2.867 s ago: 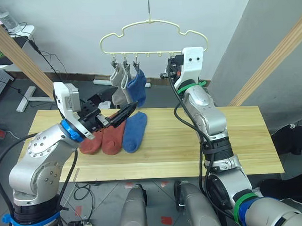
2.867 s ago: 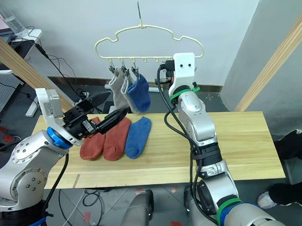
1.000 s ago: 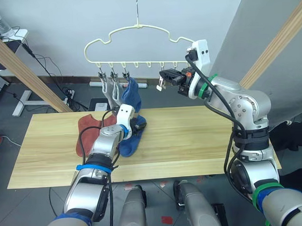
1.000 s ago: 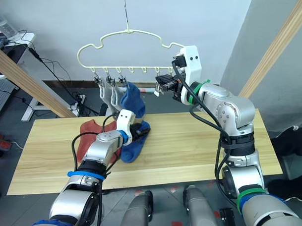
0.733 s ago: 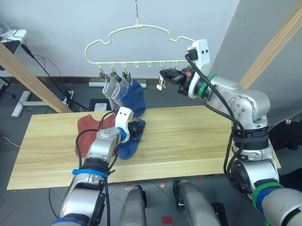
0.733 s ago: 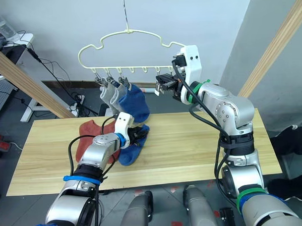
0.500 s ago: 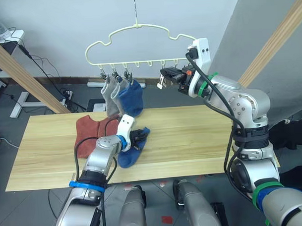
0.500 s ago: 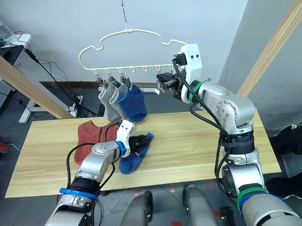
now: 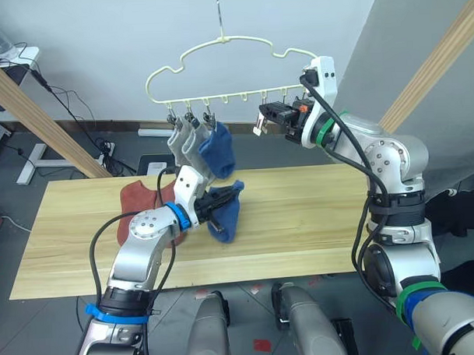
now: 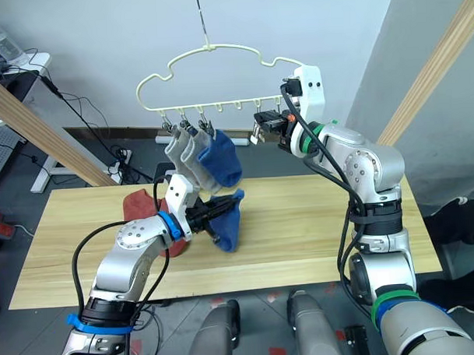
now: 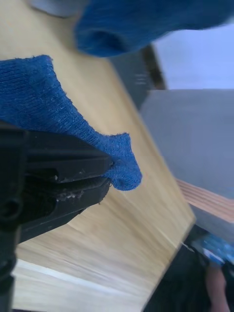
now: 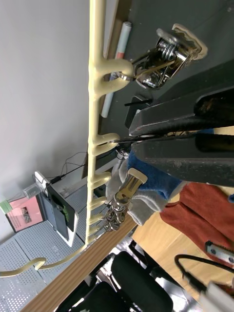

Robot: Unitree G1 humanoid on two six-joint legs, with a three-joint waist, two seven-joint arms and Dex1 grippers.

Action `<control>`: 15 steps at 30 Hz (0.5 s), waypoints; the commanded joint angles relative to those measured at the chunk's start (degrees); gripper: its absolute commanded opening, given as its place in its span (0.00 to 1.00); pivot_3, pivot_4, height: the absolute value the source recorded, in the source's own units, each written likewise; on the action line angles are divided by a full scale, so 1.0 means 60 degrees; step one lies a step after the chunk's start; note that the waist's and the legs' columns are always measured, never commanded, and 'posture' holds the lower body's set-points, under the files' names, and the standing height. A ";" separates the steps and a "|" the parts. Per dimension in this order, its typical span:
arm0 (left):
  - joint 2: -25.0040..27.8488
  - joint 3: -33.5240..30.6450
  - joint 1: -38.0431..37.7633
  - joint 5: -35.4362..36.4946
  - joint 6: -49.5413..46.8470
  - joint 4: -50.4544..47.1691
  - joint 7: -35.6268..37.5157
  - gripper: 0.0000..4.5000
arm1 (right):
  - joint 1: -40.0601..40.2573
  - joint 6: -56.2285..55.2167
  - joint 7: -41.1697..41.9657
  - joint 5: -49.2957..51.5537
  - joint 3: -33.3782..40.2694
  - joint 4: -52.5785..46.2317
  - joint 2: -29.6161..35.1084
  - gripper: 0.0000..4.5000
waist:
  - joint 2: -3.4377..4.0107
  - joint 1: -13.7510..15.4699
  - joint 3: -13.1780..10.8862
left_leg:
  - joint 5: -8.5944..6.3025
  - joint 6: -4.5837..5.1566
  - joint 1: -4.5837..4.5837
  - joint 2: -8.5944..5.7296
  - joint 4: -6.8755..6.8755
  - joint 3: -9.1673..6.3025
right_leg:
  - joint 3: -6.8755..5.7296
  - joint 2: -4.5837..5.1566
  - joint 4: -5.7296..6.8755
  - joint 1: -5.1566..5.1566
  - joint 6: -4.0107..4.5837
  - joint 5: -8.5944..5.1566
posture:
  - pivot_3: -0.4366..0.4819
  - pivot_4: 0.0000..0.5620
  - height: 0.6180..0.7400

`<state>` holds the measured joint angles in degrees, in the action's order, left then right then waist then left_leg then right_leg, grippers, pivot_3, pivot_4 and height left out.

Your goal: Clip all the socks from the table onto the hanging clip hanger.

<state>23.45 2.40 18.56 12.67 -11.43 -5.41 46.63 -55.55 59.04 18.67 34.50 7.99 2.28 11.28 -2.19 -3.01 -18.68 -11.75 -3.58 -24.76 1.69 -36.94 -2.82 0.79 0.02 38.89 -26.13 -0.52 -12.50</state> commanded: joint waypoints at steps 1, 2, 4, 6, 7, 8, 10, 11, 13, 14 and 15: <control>0.0029 -0.0152 0.0022 -0.0082 0.2075 -0.0189 0.0215 0.01 | -0.0354 0.0874 -0.0348 0.0611 0.0684 0.0222 -0.0186 0.00 | 0.0000 0.0015 0.0000 | 0.0000 0.0000 0.0001 -0.0001 -0.0001 0.0000 | 0.0001 0.0000 0.0000 0.0001 0.0000 0.0000 | 0.45 0.53 1.00; 0.0055 -0.0134 0.0046 -0.0212 0.2658 -0.0043 0.0261 0.01 | -0.0438 0.1089 -0.0441 0.0743 0.0854 0.0321 -0.0243 0.00 | 0.0000 0.0025 0.0000 | 0.0000 0.0000 0.0001 -0.0001 -0.0001 0.0001 | 0.0001 0.0000 0.0001 0.0001 0.0000 0.0000 | 0.45 0.53 1.00; 0.0040 -0.0104 0.0113 -0.0381 0.3504 0.0263 0.0230 0.01 | -0.0601 0.1402 -0.0580 0.0930 0.1094 0.0462 -0.0285 0.00 | 0.0000 0.0037 0.0000 | 0.0000 0.0000 0.0001 -0.0002 -0.0002 0.0003 | 0.0001 0.0000 0.0001 0.0001 0.0000 0.0000 | 0.44 0.52 1.00; -0.0069 -0.0127 0.0288 -0.0499 0.3915 0.0570 -0.0002 0.01 | -0.0752 0.1784 -0.0710 0.1173 0.1346 0.0579 -0.0343 0.00 | 0.0000 0.0044 0.0000 | 0.0000 0.0001 0.0000 -0.0002 -0.0001 0.0003 | 0.0001 0.0000 -0.0002 0.0001 0.0001 0.0000 | 0.44 0.52 1.00; -0.0123 -0.0142 0.0367 -0.0516 0.4062 0.0686 -0.0084 0.01 | -0.0800 0.1943 -0.0755 0.1267 0.1430 0.0614 -0.0360 0.00 | 0.0000 0.0051 0.0000 | 0.0000 0.0001 -0.0001 -0.0002 0.0000 0.0003 | 0.0001 0.0000 -0.0003 0.0001 0.0001 0.0000 | 0.44 0.52 1.00; -0.0152 -0.0144 0.0421 -0.0518 0.4181 0.0778 -0.0140 0.01 | -0.0835 0.2057 -0.0795 0.1329 0.1489 0.0636 -0.0372 0.00 | 0.0000 0.0060 0.0000 | 0.0000 0.0001 -0.0003 -0.0003 0.0000 0.0002 | 0.0000 -0.0001 -0.0004 0.0000 0.0000 0.0000 | 0.44 0.52 1.00; -0.0123 -0.0065 0.0619 -0.0721 0.4534 0.1079 -0.0208 0.01 | -0.0889 0.2377 -0.0944 0.1519 0.1703 0.0672 -0.0468 0.00 | 0.0000 0.0064 0.0000 | -0.0001 0.0002 -0.0004 -0.0004 0.0000 0.0003 | 0.0000 -0.0001 -0.0006 0.0000 0.0000 0.0000 | 0.44 0.53 1.00; -0.0134 -0.0082 0.0727 -0.0807 0.4633 0.1224 -0.0318 0.01 | -0.0902 0.2530 -0.0962 0.1608 0.1750 0.0647 -0.0487 0.00 | 0.0000 0.0065 0.0000 | -0.0001 0.0002 -0.0005 -0.0004 0.0000 0.0003 | 0.0000 -0.0001 -0.0007 0.0000 0.0000 0.0000 | 0.44 0.53 1.00; -0.0122 -0.0092 0.0933 -0.0940 0.4881 0.1504 -0.0436 0.01 | -0.0906 0.2824 -0.0995 0.1760 0.1794 0.0542 -0.0523 0.00 | 0.0000 0.0066 0.0000 | -0.0001 0.0002 -0.0005 -0.0004 0.0002 0.0003 | -0.0002 -0.0001 -0.0007 0.0000 -0.0001 0.0000 | 0.44 0.53 1.00; -0.0122 -0.0091 0.1022 -0.0969 0.4946 0.1623 -0.0469 0.01 | -0.0901 0.2934 -0.0994 0.1821 0.1791 0.0487 -0.0527 0.00 | 0.0000 0.0062 0.0000 | -0.0001 0.0003 -0.0004 -0.0003 0.0002 0.0003 | -0.0002 -0.0002 -0.0007 0.0000 -0.0001 0.0000 | 0.44 0.53 1.00; -0.0093 -0.0065 0.1091 -0.1018 0.5010 0.1745 -0.0477 0.01 | -0.0902 0.3002 -0.1041 0.1873 0.1821 0.0463 -0.0560 0.00 | 0.0000 0.0062 0.0000 | -0.0001 0.0003 -0.0004 -0.0003 0.0002 0.0004 | -0.0001 -0.0002 -0.0007 0.0000 -0.0001 0.0000 | 0.44 0.53 1.00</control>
<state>22.68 2.00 24.34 7.06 16.80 5.44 44.36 -60.27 75.34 12.89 44.21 18.46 6.54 8.11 -2.19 -2.63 -18.68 -11.76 -3.56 -24.79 1.68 -36.92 -2.81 0.78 0.01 38.85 -26.13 -0.53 -12.50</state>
